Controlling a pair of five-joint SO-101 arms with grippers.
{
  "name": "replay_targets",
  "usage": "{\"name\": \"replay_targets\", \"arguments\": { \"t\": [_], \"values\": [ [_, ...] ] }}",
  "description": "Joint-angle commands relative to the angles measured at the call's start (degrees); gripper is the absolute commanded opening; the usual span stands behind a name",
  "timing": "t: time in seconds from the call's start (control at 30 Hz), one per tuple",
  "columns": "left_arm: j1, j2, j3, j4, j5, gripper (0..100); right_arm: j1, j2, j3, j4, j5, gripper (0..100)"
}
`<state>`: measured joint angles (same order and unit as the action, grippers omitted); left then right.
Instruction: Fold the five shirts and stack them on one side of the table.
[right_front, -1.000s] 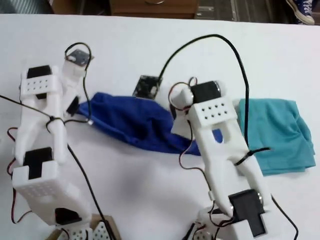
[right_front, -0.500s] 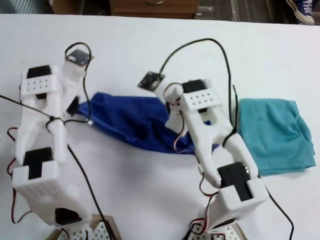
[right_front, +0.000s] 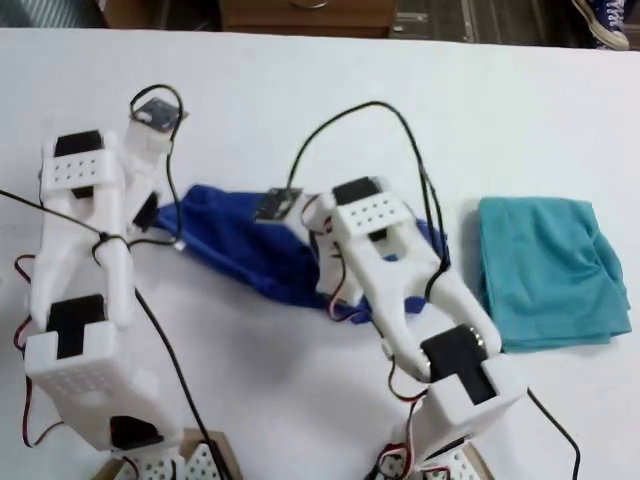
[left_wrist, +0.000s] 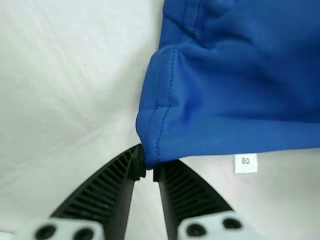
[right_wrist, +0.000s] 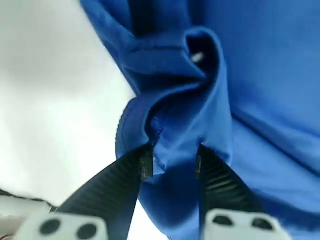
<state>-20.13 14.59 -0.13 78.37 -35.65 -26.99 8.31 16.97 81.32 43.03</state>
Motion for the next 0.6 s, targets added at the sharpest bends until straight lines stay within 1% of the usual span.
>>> {"name": "replay_targets", "arguments": {
  "t": [0.0,0.3,0.4,0.57],
  "values": [
    [0.5,-3.3,-0.3,-0.5,-0.5,3,-0.7,-0.1,1.5,-2.2,-0.3,14.6],
    [0.5,-3.3,-0.3,-1.1,-0.6,3,-1.5,-0.7,3.3,0.7,0.2,14.9],
    [0.5,-3.3,-0.3,-1.4,-0.6,3,-3.8,-1.7,3.6,0.9,1.8,14.9],
    [0.5,-3.3,-0.3,-1.6,-0.6,3,-9.0,-3.8,4.3,2.5,2.0,14.9]
  ]
}}
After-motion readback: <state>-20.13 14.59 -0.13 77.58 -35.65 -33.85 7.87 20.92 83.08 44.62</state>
